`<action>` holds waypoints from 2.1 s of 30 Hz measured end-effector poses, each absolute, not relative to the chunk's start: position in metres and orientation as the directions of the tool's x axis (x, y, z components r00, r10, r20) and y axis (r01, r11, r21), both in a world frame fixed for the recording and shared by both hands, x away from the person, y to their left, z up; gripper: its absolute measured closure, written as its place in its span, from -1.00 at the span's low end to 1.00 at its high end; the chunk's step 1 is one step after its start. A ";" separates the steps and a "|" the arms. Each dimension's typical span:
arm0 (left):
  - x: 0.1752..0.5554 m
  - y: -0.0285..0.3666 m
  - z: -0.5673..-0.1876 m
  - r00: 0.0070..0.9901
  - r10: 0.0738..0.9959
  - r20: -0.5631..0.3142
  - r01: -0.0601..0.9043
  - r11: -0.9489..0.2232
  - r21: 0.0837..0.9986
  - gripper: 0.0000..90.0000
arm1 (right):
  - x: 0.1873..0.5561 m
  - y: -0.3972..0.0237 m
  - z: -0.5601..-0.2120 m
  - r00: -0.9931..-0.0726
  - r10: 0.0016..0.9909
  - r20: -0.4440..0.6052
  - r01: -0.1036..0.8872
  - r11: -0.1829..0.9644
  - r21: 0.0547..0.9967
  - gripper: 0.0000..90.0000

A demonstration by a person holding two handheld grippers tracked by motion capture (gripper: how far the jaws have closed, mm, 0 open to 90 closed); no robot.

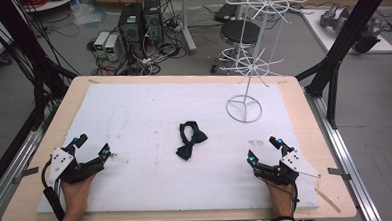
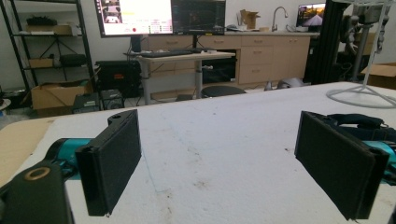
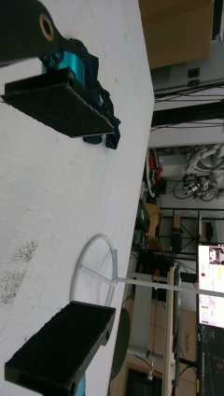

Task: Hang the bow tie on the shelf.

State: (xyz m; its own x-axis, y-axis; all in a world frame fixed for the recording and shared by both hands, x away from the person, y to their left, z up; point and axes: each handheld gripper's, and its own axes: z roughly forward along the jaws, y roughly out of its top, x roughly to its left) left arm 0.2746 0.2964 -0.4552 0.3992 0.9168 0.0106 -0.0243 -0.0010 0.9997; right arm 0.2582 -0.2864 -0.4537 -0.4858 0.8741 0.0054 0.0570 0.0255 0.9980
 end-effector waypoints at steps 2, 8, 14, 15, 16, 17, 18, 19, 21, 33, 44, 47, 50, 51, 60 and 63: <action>0.275 0.296 -0.455 0.399 0.917 0.009 -0.022 0.000 1.000 -0.67 | 0.258 -0.286 -0.454 -0.486 0.874 0.002 0.055 0.028 0.998 -0.78; 0.274 0.296 -0.455 0.398 0.917 0.014 -0.025 -0.005 1.000 -0.67 | 0.258 -0.286 -0.454 -0.480 0.877 -0.001 0.056 0.031 0.998 -0.78; 0.274 0.297 -0.455 0.398 0.917 0.015 -0.027 -0.005 1.000 -0.67 | 0.258 -0.284 -0.453 -0.432 0.902 0.003 0.065 0.027 0.998 -0.78; 0.274 0.296 -0.455 0.396 0.918 0.012 -0.030 -0.001 1.000 -0.67 | 0.258 -0.284 -0.453 -0.432 0.902 0.003 0.065 0.027 0.998 -0.78; 0.274 0.296 -0.455 0.396 0.918 0.015 -0.028 -0.004 1.000 -0.67 | 0.258 -0.283 -0.453 -0.430 0.903 -0.008 0.061 0.038 0.997 -0.78; 0.274 0.297 -0.455 0.397 0.918 0.016 -0.027 -0.006 1.000 -0.67 | 0.258 -0.283 -0.453 -0.430 0.903 -0.008 0.061 0.038 0.997 -0.78; 0.274 0.296 -0.455 0.397 0.918 0.016 -0.027 -0.006 1.000 -0.67 | 0.259 -0.283 -0.453 -0.434 0.901 -0.006 0.071 0.040 0.997 -0.78; 0.274 0.296 -0.455 0.397 0.918 0.017 -0.026 -0.007 1.000 -0.67 | 0.259 -0.283 -0.453 -0.434 0.901 -0.006 0.071 0.040 0.997 -0.78; 0.274 0.296 -0.455 0.396 0.918 0.021 -0.029 -0.011 1.000 -0.67 | 0.260 -0.282 -0.452 -0.441 0.898 -0.003 0.088 0.047 0.995 -0.78; 0.275 0.296 -0.455 0.396 0.918 0.020 -0.025 -0.011 1.000 -0.67 | 0.264 -0.279 -0.441 -0.501 0.866 0.004 0.146 0.080 0.986 -0.78; 0.274 0.296 -0.455 0.396 0.918 0.022 -0.028 -0.011 1.000 -0.67 | 0.265 -0.268 -0.408 -0.564 0.826 0.001 0.146 0.098 0.984 -0.78; 0.274 0.296 -0.455 0.396 0.918 0.022 -0.029 -0.011 1.000 -0.67 | 0.268 -0.263 -0.401 -0.583 0.812 0.007 0.169 0.113 0.979 -0.78; 0.274 0.296 -0.455 0.395 0.918 0.021 -0.028 -0.011 1.000 -0.67 | 0.272 -0.258 -0.393 -0.599 0.801 0.007 0.182 0.128 0.975 -0.78; 0.274 0.296 -0.455 0.395 0.918 0.021 -0.027 -0.011 1.000 -0.67 | 0.274 -0.256 -0.390 -0.605 0.796 0.010 0.188 0.131 0.973 -0.78; 0.274 0.296 -0.455 0.395 0.918 0.020 -0.025 -0.011 1.000 -0.67 | 0.294 -0.228 -0.367 -0.674 0.738 0.021 0.247 0.198 0.949 -0.78; 0.275 0.296 -0.455 0.396 0.918 0.017 -0.023 -0.009 1.000 -0.67 | 0.298 -0.222 -0.364 -0.687 0.727 0.010 0.256 0.228 0.940 -0.78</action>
State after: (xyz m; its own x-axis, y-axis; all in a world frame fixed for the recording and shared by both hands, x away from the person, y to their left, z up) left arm 0.2746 0.2956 -0.4550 0.3964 0.9179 0.0173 -0.0235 -0.0087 0.9997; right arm 0.2982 -0.2221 -0.3641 -0.6868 0.7268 0.0103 0.2555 0.2281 0.9395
